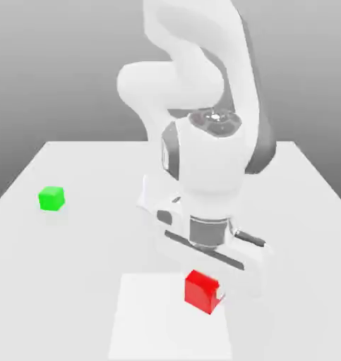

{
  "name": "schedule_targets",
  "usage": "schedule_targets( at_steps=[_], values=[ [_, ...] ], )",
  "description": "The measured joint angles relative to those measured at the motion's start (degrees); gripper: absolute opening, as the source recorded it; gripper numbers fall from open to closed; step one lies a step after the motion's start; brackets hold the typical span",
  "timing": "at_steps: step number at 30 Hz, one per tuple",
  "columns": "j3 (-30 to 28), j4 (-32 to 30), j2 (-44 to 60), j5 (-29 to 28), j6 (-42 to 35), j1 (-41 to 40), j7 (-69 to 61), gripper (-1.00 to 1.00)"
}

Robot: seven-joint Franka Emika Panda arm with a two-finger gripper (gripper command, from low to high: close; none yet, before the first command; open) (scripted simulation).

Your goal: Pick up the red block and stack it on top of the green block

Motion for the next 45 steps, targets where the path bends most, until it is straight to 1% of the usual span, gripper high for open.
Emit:
schedule_targets(
  at_steps=[3, 8, 15, 21, 22, 27, 45],
  values=[
    [-5.3, -2.3, -3.0, -2.5, -0.7, -10.2, 6.2, -1.0],
    [-11.1, -6.0, -8.0, -5.7, -1.7, -24.8, 15.5, -1.0],
    [-21.3, -11.1, -14.7, -8.1, -2.9, -39.9, 26.8, -1.0],
    [-29.8, -15.4, -19.9, -8.5, -3.5, -54.1, 35.0, -1.0],
    [-30.8, -15.8, -20.2, -8.2, -3.4, -55.5, 35.7, -1.0],
    [-32.5, -16.0, -19.1, -6.3, -1.4, -55.7, 35.3, -1.0],
    [-35.7, -15.7, -10.5, 2.7, 6.7, -50.2, 29.3, -1.0]
  ],
)
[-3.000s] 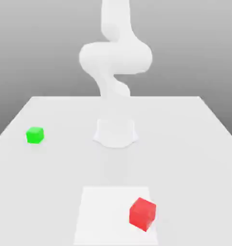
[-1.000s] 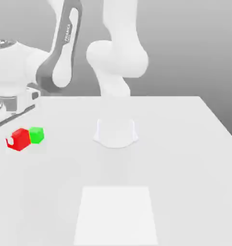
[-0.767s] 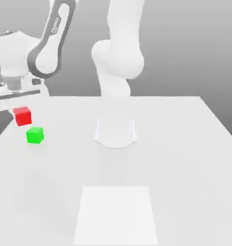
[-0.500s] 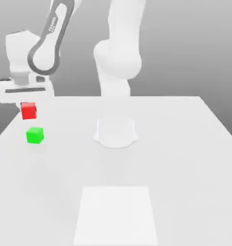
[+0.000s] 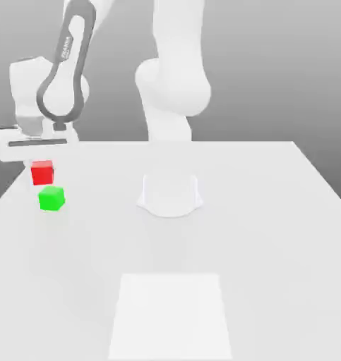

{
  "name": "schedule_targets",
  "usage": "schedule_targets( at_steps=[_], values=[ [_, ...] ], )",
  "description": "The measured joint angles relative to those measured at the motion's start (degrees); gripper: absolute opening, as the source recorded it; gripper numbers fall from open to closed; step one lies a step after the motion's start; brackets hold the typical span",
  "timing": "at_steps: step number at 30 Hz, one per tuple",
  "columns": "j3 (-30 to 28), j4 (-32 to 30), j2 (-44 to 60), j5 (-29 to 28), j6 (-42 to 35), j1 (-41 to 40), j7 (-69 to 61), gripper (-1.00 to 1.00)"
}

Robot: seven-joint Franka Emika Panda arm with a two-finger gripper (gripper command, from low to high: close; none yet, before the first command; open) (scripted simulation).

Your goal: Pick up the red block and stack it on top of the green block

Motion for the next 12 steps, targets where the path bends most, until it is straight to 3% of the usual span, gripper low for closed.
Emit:
schedule_targets(
  at_steps=[12],
  values=[
    [0.0, 0.0, 6.6, 7.4, 5.4, 2.2, -5.3, -1.0]
  ],
)
